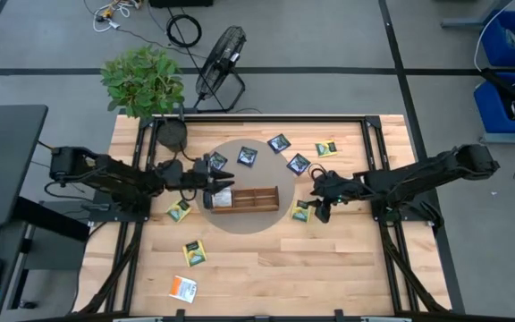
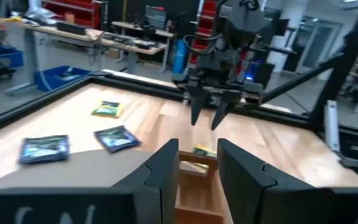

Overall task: Pick & Place Tea
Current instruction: Put the yellow tea bag into the right compartment of the wooden organizer

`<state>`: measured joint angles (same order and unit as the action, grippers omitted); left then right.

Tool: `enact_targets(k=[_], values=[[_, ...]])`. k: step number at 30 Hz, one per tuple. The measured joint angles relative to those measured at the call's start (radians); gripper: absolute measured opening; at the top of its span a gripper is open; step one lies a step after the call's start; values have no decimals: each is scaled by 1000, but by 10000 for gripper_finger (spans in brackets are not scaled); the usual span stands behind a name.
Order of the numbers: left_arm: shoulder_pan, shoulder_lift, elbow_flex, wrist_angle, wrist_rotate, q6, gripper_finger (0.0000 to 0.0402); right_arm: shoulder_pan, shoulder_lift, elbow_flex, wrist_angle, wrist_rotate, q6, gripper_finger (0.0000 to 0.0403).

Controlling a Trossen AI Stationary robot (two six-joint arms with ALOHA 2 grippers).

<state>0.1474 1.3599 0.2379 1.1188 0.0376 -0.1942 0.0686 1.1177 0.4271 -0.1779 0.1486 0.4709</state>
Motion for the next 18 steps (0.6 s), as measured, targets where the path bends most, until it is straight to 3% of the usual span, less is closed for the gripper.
enact_targets(k=[10,18], values=[[27,-53,0,-72,0,39,115,-31,90,0,27,-7,-84,197],[26,-53,0,-87,0,50,115,-31,169,1,38,-20,-61,197]])
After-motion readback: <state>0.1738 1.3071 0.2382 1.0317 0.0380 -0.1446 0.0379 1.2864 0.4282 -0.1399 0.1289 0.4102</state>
